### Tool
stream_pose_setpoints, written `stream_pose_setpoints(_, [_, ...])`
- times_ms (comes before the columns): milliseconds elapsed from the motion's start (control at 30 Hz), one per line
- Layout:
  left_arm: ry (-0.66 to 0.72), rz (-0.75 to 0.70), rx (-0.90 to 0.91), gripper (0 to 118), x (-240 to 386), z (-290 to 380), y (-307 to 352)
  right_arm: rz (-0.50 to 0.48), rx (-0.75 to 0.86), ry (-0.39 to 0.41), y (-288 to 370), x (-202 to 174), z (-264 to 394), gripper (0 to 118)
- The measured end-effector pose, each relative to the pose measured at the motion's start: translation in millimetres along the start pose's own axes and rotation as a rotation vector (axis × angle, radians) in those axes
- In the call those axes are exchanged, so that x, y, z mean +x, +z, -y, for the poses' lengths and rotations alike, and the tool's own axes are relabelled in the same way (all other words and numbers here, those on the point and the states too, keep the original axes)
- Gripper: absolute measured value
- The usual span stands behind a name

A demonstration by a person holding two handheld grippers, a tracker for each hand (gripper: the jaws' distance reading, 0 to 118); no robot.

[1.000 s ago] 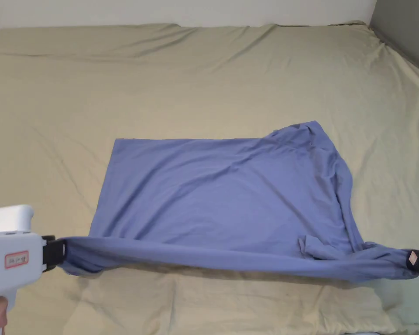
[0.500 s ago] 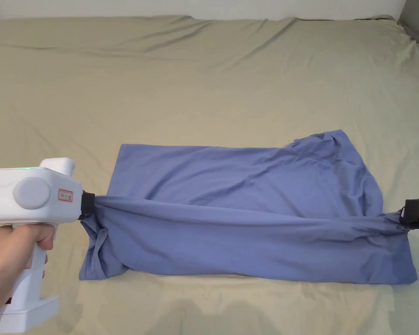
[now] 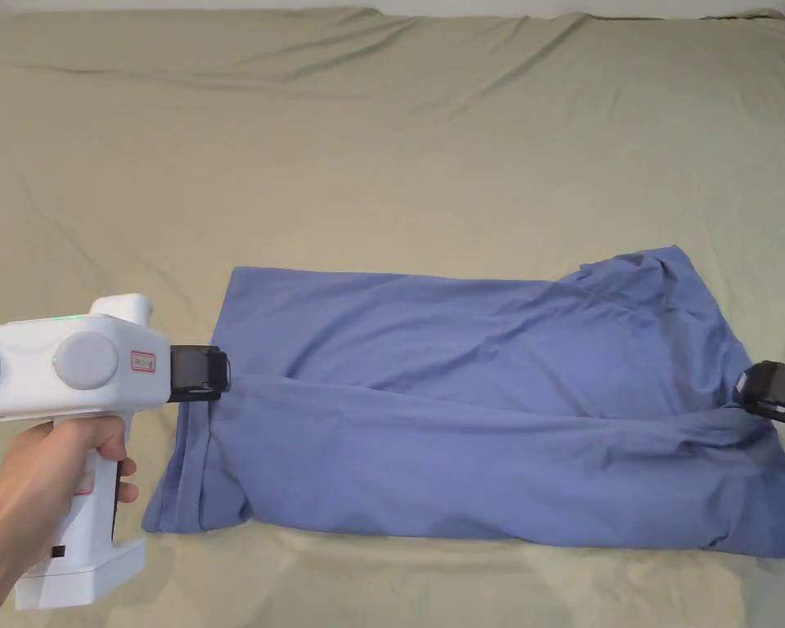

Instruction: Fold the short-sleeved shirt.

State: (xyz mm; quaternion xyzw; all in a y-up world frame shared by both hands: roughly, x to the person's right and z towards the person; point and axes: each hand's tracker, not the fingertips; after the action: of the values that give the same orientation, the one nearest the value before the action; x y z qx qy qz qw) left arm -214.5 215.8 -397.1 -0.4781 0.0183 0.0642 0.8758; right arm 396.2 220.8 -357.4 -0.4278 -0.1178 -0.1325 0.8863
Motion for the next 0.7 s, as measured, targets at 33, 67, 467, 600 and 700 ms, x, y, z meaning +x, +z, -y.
stream_pose_setpoints(33, [-0.002, -0.002, -0.012, 118, -2, 4, 6, -0.003, -0.035, -0.001, 8, 1, 8, 118])
stream_pose_setpoints(67, [-0.006, -0.005, -0.028, 118, -4, 11, 15, -0.01, -0.068, 0.002, 17, 1, 17, 118])
stream_pose_setpoints(467, [0.032, -0.014, -0.075, 20, -39, 91, 47, -0.04, -0.154, 0.055, 66, 21, 133, 8])
stream_pose_setpoints(600, [-0.015, -0.033, -0.138, 116, -20, 99, 40, -0.067, -0.173, 0.027, 71, 26, 136, 8])
stream_pose_setpoints(700, [0.02, -0.02, -0.131, 115, -7, 91, 20, -0.069, -0.167, 0.057, 76, 21, 135, 8])
